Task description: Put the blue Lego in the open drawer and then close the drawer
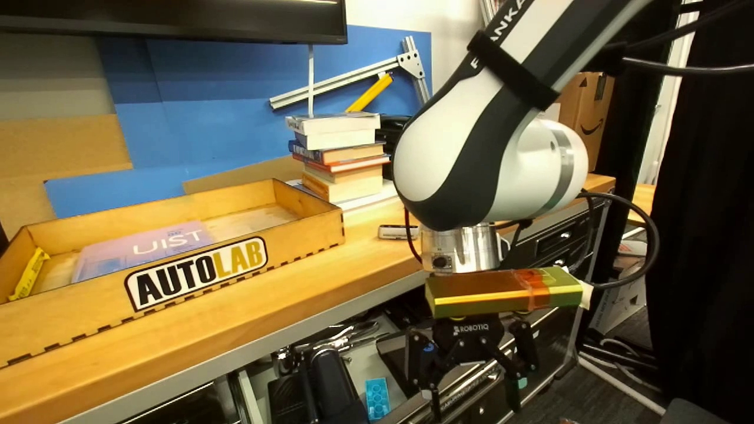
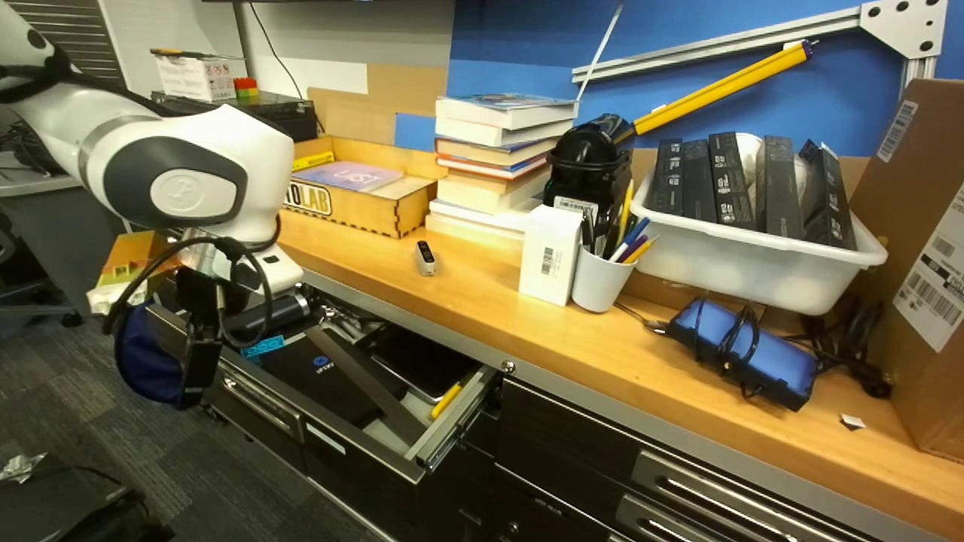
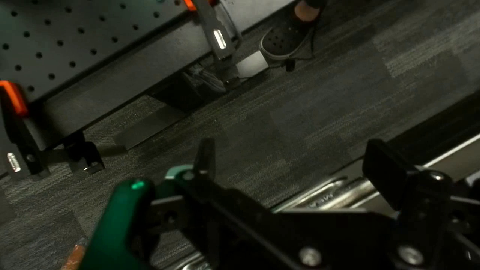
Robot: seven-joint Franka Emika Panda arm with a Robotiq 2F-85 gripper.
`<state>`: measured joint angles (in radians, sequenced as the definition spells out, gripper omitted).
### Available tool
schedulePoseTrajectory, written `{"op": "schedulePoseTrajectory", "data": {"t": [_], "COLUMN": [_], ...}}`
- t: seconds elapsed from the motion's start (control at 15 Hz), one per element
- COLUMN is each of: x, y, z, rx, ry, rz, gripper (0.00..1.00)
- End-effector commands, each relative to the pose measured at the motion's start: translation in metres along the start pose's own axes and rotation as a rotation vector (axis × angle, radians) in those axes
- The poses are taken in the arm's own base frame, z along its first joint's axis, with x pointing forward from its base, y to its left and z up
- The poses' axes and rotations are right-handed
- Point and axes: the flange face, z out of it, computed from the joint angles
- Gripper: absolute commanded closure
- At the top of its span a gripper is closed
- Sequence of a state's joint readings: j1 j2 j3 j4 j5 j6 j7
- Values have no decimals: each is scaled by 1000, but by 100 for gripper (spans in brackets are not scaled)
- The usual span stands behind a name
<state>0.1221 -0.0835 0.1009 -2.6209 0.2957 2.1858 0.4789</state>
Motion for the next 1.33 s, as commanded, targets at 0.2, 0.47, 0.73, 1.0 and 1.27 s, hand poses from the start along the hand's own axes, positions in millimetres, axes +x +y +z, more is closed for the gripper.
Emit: {"op": "schedulePoseTrajectory", "data": {"t": [0.2,0.47,0.73,1.0,1.27], "x": [39,58,83,117,139], "y": [-34,-45,-47,-57,-63], "z": [25,44,27,8,-6], "rx": [-83,-116,-11,64,92], "ry": [-175,-255,-194,-113,-21], "rz": [-171,-237,-63,85,256], "gripper": [0,0,0,0,0]}}
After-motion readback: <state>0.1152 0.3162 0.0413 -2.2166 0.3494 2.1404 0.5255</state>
